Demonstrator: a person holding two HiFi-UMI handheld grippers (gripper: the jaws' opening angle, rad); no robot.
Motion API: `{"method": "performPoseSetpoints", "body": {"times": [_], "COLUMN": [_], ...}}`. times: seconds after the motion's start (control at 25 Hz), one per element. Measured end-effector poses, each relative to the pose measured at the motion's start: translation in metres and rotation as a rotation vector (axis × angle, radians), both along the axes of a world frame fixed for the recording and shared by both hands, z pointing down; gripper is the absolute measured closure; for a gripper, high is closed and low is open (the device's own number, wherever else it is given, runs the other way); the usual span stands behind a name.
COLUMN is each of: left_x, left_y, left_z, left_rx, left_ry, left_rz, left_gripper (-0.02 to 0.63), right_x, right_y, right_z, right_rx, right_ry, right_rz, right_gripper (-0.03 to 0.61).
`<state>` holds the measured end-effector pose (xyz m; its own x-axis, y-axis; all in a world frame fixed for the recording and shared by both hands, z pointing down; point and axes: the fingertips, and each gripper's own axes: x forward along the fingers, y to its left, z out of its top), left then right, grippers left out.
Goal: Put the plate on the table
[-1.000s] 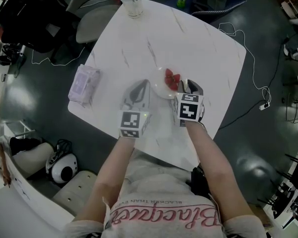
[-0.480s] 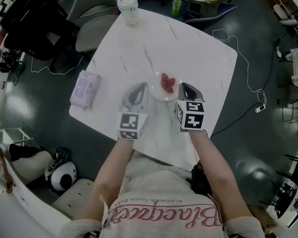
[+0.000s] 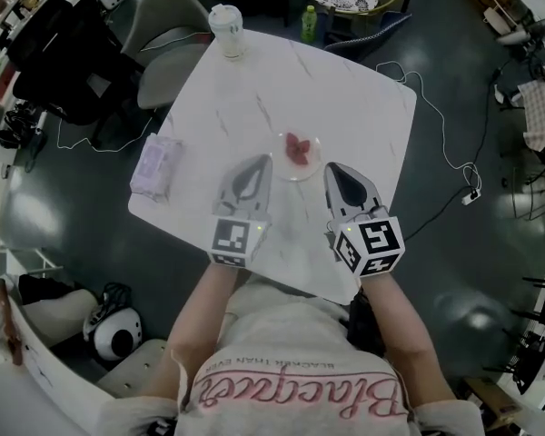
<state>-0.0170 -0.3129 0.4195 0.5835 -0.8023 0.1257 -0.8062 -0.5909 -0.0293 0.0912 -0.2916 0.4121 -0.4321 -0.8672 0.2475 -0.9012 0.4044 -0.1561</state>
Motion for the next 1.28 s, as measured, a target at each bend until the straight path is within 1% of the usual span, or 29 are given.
{"method": "performPoseSetpoints", "body": {"times": [0.2,0.36,0.48,0.56,0.68,0.76,0.96,1.12,1.28], "left_x": [0.007,0.012,0.012,0.011,0.008,0.008,0.012,0.017,0.019], "left_y": [0.03,0.047,0.057,0.063,0.07,0.074,0.076,0.08,0.082], "left_z": [-0.023,-0.037,-0.045,-0.049,-0.053,-0.055,-0.056,-0.06,-0.057], "left_rx": [0.048,0.064,0.087,0.086,0.075,0.078,0.097,0.082,0.094], "left_ry": [-0.006,0.01,0.001,0.015,0.059,0.067,0.062,0.082,0.071], "left_rz": [0.03,0.048,0.051,0.039,0.011,0.01,0.021,0.025,0.037], "left_gripper": [0.607,0.607,0.607,0.607,0.607,0.607,0.607,0.607,0.607], "right_x": [-0.003,-0.011,-0.014,-0.015,-0.018,-0.02,-0.024,-0.024,-0.025], "right_y": [0.035,0.056,0.065,0.071,0.077,0.08,0.081,0.082,0.085], "right_z": [-0.023,-0.036,-0.044,-0.048,-0.053,-0.055,-0.054,-0.052,-0.049], "right_rx": [0.066,0.118,0.148,0.163,0.184,0.195,0.192,0.177,0.171], "right_ry": [-0.025,-0.046,-0.053,-0.061,-0.069,-0.072,-0.049,-0.037,-0.03], "right_rz": [-0.038,-0.076,-0.074,-0.067,-0.058,-0.055,-0.038,-0.024,-0.028], "right_gripper": [0.575,0.575,0.575,0.575,0.575,0.575,0.575,0.575,0.575]}}
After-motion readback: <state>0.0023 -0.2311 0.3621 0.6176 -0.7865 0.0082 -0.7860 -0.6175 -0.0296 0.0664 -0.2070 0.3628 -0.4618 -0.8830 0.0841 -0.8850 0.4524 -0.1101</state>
